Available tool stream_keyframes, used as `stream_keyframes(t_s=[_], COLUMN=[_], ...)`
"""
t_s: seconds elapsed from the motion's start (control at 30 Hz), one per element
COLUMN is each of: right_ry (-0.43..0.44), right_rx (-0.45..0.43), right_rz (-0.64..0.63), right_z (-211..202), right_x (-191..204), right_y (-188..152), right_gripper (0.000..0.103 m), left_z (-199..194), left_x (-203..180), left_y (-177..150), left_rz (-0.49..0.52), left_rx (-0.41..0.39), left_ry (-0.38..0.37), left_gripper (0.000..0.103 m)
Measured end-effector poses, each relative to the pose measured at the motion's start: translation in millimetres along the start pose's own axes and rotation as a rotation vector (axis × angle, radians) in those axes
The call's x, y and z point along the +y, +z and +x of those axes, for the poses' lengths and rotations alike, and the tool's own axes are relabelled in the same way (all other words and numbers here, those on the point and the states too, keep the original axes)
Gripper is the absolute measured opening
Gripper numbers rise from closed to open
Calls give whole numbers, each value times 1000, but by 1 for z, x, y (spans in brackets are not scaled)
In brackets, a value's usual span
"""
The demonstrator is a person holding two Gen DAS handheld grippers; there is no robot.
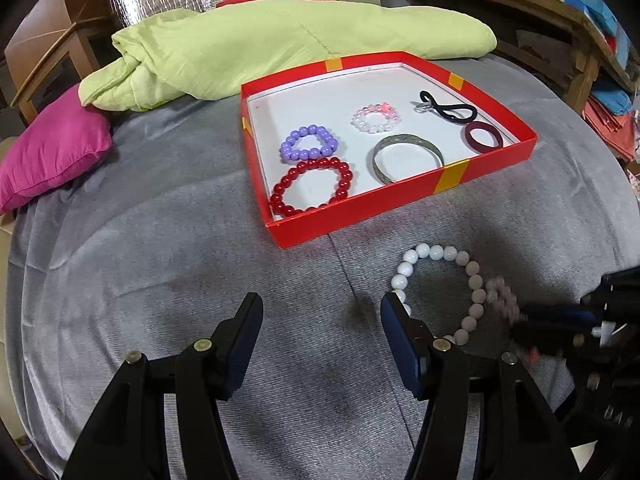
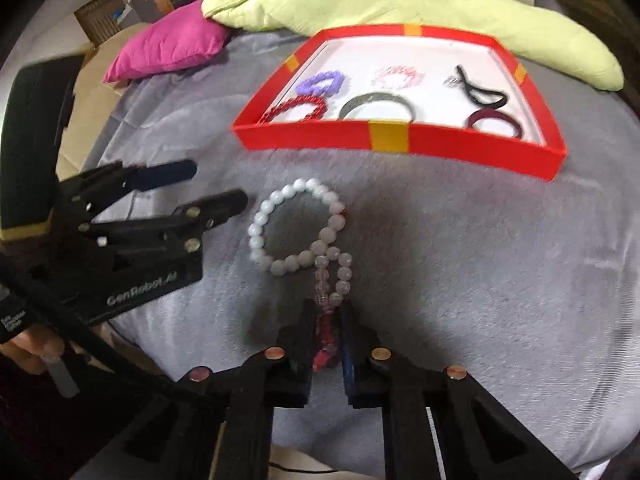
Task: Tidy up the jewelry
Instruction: 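Lift the pale pink bracelet with the right gripper while the left grasps the white bead bracelet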
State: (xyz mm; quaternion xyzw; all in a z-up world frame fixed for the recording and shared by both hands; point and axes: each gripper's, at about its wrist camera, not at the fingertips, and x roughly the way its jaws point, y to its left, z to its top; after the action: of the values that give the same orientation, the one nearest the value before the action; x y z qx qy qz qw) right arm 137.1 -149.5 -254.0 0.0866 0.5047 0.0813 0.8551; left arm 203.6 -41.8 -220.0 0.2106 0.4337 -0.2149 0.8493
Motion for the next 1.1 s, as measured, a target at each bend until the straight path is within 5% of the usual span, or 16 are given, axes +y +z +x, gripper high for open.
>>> stream_keyframes(t_s=[0.5,0.97,1.1], right_ry=[-28,7,20], right_rx=[5,7,-3], right_rz=[210,223,234], right_z=[-2,0,-3], right_x=[-51,-57,-62], right_y=[12,10,12], right_gripper=[10,10,9], left_z=[11,9,7], left_x=[-22,-29,-34], left_y=[1,5,3], left_rz=[25,-1,12], left_rx=[43,22,15], left_ry=[-104,-224,-256], left_gripper=[62,63,70])
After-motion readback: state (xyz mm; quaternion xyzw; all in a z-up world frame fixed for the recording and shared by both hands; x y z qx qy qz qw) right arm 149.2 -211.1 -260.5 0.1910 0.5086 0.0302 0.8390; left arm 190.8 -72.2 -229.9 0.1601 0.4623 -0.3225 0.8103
